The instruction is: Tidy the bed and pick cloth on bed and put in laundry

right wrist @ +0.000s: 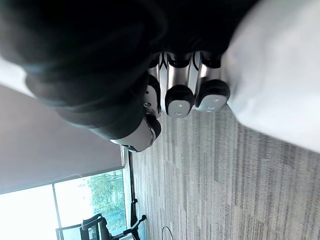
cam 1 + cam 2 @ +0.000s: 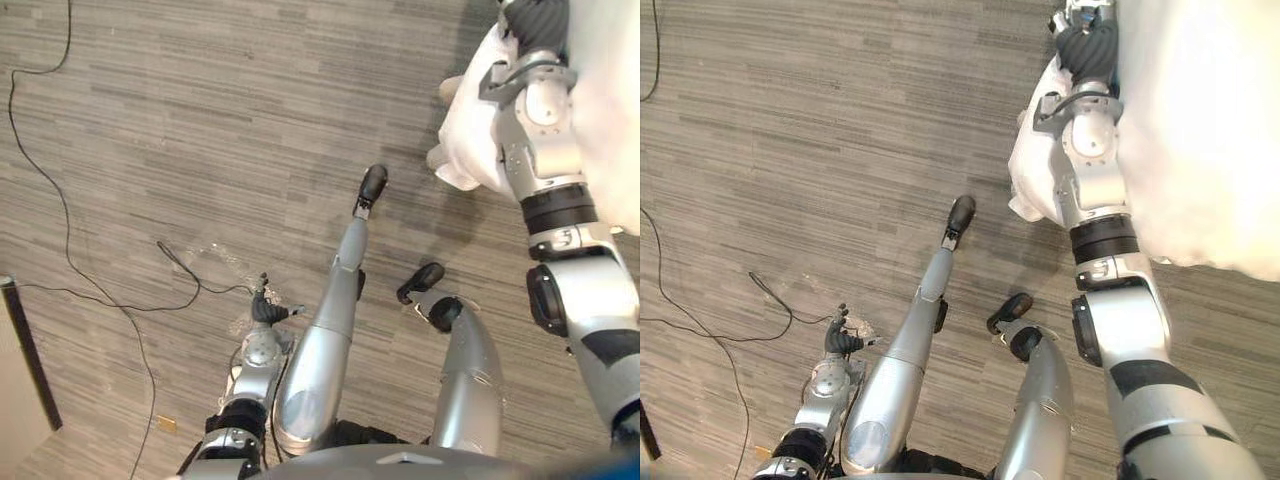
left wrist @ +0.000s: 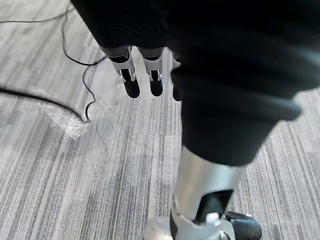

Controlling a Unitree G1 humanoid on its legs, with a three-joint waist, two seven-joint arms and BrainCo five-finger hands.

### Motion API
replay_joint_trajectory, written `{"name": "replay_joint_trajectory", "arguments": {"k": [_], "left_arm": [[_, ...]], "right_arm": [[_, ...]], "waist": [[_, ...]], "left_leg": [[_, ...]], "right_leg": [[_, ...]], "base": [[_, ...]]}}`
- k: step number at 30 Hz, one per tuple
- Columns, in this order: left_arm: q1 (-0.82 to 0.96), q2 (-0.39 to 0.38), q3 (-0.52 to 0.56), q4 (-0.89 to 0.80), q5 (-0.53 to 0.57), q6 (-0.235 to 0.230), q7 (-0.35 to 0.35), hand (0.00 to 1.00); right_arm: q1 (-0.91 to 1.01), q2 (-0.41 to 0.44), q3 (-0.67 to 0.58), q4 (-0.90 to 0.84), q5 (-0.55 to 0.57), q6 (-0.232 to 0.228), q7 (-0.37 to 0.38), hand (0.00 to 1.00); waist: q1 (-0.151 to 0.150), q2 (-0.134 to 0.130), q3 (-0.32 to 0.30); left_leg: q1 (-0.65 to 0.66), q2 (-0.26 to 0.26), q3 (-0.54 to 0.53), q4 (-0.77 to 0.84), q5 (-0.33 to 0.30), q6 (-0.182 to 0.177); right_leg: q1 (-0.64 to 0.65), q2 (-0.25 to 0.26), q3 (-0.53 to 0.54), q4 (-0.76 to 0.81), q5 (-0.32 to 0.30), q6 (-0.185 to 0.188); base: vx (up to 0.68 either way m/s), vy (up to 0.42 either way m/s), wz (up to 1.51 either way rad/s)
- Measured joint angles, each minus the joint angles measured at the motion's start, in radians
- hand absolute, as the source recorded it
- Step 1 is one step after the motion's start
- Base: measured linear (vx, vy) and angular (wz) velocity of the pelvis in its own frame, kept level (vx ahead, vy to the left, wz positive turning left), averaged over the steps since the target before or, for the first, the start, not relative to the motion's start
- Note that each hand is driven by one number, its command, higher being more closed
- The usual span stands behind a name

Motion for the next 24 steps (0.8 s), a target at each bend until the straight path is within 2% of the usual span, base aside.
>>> {"name": "replay_joint_trajectory", "arguments": {"k": [2,5,9,11,12,13,15,18,20,21,22,24], "left_arm": [[0.000,-0.003,0.009,0.004,-0.001,0.002,-0.002,0.00],[0.000,-0.006,0.042,0.005,-0.016,0.001,-0.006,0.00],[-0.003,-0.008,0.092,0.031,-0.031,0.006,-0.021,0.00],[-0.010,-0.005,0.141,0.062,-0.031,0.016,-0.029,0.00],[-0.012,-0.004,0.151,0.065,-0.031,0.021,-0.031,0.00],[-0.017,0.000,0.158,0.071,-0.031,0.029,-0.044,0.00],[-0.031,0.004,0.160,0.073,-0.031,0.034,-0.052,0.00],[-0.040,0.015,0.180,0.085,-0.031,0.054,-0.076,0.00],[-0.040,0.024,0.184,0.097,-0.031,0.058,-0.088,0.00],[-0.040,0.027,0.184,0.099,-0.031,0.070,-0.095,0.00],[-0.040,0.027,0.184,0.099,-0.031,0.071,-0.096,0.00],[-0.031,0.029,0.187,0.100,-0.031,0.077,-0.102,0.00]], "right_arm": [[-0.003,0.008,0.000,-0.012,0.010,-0.027,0.014,1.00],[0.013,0.064,-0.009,-0.009,0.065,-0.038,0.039,1.00],[0.187,0.234,-0.027,-0.002,0.117,-0.038,0.071,1.00],[0.311,0.353,-0.030,0.060,0.116,-0.014,0.091,1.00],[0.352,0.381,-0.034,0.079,0.117,-0.002,0.096,1.00],[0.437,0.432,-0.051,0.126,0.117,0.027,0.103,1.00],[0.571,0.481,-0.159,0.202,0.125,0.058,0.090,1.00],[0.805,0.448,-0.293,0.238,0.154,0.082,0.076,1.00],[0.856,0.429,-0.314,0.238,0.166,0.082,0.077,1.00],[0.926,0.405,-0.341,0.226,0.166,0.081,0.077,1.00],[0.946,0.399,-0.344,0.225,0.166,0.083,0.078,1.00],[0.997,0.386,-0.386,0.223,0.166,0.091,0.078,1.00]], "waist": [[-0.005,-0.001,-0.001],[-0.038,-0.010,-0.005],[-0.078,-0.020,-0.011],[-0.110,-0.033,-0.017],[-0.119,-0.037,-0.019],[-0.130,-0.047,-0.025],[-0.143,-0.058,-0.027],[-0.211,-0.084,-0.040],[-0.229,-0.092,-0.046],[-0.244,-0.103,-0.061],[-0.245,-0.106,-0.070],[-0.264,-0.105,-0.121]], "left_leg": [[-0.013,0.000,0.024,0.000,-0.013,0.005],[-0.013,0.000,0.092,0.000,-0.017,0.020],[0.022,-0.001,0.129,0.001,-0.007,0.042],[0.080,-0.002,0.153,0.001,-0.018,0.054],[0.095,-0.002,0.159,0.001,-0.021,0.055],[0.131,0.000,0.176,0.001,-0.031,0.059],[0.190,0.002,0.201,0.001,-0.048,0.062],[0.301,0.011,0.259,0.001,-0.081,0.065],[0.339,0.016,0.277,0.001,-0.087,0.065],[0.404,0.027,0.305,0.001,-0.104,0.060],[0.424,0.032,0.313,0.001,-0.109,0.061],[0.458,0.046,0.323,0.001,-0.122,0.051]], "right_leg": [[-0.021,-0.005,0.012,0.002,0.000,0.000],[-0.022,-0.018,0.022,-0.002,0.001,0.001],[0.028,-0.019,0.022,-0.040,0.012,0.017],[0.090,-0.012,0.038,-0.077,0.024,0.026],[0.108,-0.010,0.042,-0.087,0.028,0.028],[0.145,-0.007,0.052,-0.107,0.036,0.030],[0.199,-0.002,0.074,-0.131,0.047,0.036],[0.288,0.009,0.130,-0.175,0.073,0.047],[0.321,0.016,0.145,-0.190,0.080,0.049],[0.378,0.029,0.171,-0.218,0.089,0.051],[0.395,0.034,0.178,-0.228,0.093,0.049],[0.437,0.052,0.181,-0.260,0.102,0.047]], "base": [[-0.01,0.037,-0.11],[0.00,0.049,-0.03],[0.07,0.037,-0.03],[0.08,0.033,-0.23],[0.06,0.031,-0.31],[0.05,0.022,-0.28],[0.04,0.025,-0.40],[0.01,0.037,-0.62],[0.01,0.001,-0.62],[0.01,-0.018,-0.66],[0.01,-0.049,-0.61],[0.04,-0.051,-0.29]]}}
